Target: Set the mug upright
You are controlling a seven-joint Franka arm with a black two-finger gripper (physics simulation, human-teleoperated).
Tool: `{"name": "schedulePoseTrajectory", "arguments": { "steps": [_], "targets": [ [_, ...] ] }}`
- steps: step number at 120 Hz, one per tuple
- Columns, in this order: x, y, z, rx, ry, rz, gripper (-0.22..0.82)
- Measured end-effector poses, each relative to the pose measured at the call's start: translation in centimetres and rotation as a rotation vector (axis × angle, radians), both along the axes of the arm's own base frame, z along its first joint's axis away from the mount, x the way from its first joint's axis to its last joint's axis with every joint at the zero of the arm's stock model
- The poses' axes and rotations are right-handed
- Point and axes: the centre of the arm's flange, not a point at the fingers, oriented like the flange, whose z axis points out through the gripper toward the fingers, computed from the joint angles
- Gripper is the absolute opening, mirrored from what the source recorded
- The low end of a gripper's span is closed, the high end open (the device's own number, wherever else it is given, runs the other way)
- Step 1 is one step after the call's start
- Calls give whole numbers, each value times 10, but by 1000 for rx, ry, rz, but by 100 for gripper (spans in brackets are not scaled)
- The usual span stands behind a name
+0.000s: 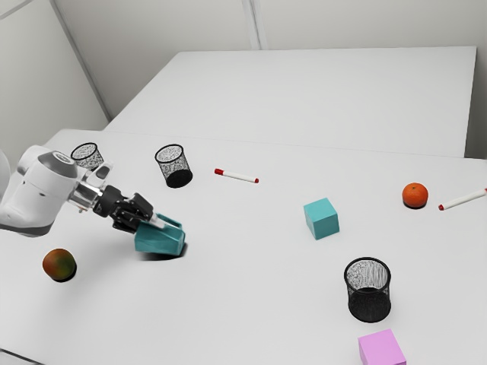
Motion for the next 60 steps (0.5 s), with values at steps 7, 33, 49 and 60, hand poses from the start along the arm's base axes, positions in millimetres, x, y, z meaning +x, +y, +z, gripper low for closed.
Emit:
{"name": "schedulePoseTrajectory", "arguments": {
  "steps": [7,33,49,60],
  "targets": [
    [0,0,0,1,-6,-5,2],
    [1,0,9,18,-37,-25,-9],
    [2,-4,27,36,-75,-43,-14],
    [6,-11,42,58,-103,-70,-15]
  ]
}}
